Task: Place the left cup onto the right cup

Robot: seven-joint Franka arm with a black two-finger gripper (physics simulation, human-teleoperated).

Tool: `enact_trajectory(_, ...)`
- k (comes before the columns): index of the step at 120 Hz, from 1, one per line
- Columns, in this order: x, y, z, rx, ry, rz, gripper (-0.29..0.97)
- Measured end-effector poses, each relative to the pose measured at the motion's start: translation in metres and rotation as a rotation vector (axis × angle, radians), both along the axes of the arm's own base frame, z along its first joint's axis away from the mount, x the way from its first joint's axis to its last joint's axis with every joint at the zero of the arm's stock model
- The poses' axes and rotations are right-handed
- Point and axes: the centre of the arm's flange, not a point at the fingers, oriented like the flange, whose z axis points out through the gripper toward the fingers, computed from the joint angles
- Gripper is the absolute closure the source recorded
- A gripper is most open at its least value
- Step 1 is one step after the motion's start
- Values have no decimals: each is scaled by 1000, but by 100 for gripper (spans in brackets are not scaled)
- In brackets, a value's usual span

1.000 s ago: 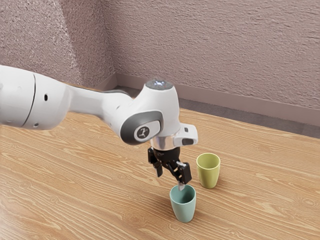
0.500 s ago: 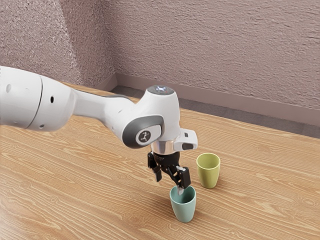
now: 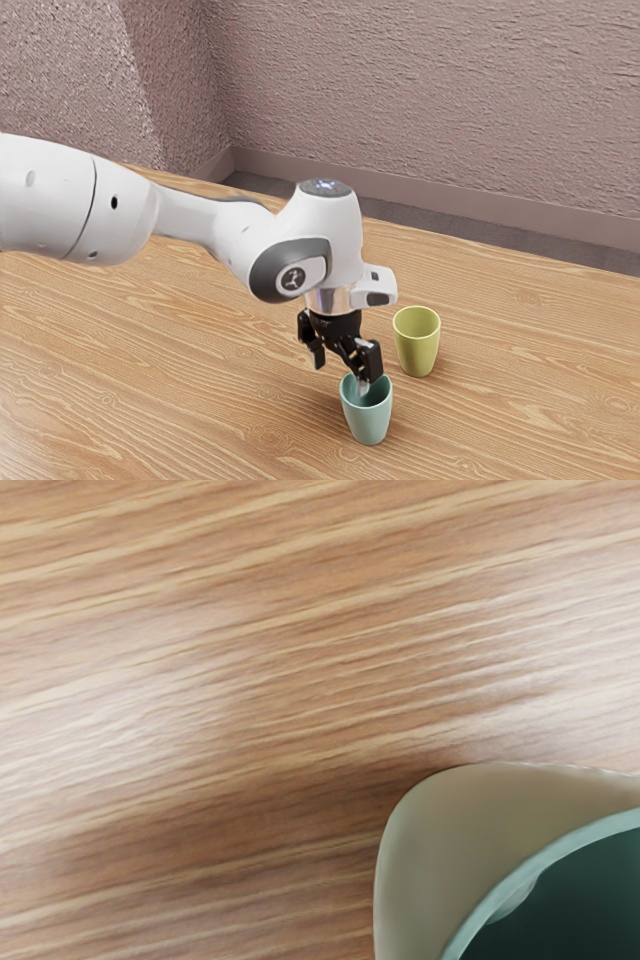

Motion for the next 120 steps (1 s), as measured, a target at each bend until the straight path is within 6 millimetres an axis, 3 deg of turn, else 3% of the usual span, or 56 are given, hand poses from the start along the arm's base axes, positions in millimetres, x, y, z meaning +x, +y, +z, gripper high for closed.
enact_trajectory(29,1,-3,-6,-2,-4,-5,5)
enact_trajectory(61,2,-3,-9,-2,-5,-9,48)
enact_trajectory(80,2,-3,-12,-4,1,-6,66)
enact_trajectory(120,6,-4,-12,-10,-1,2,76)
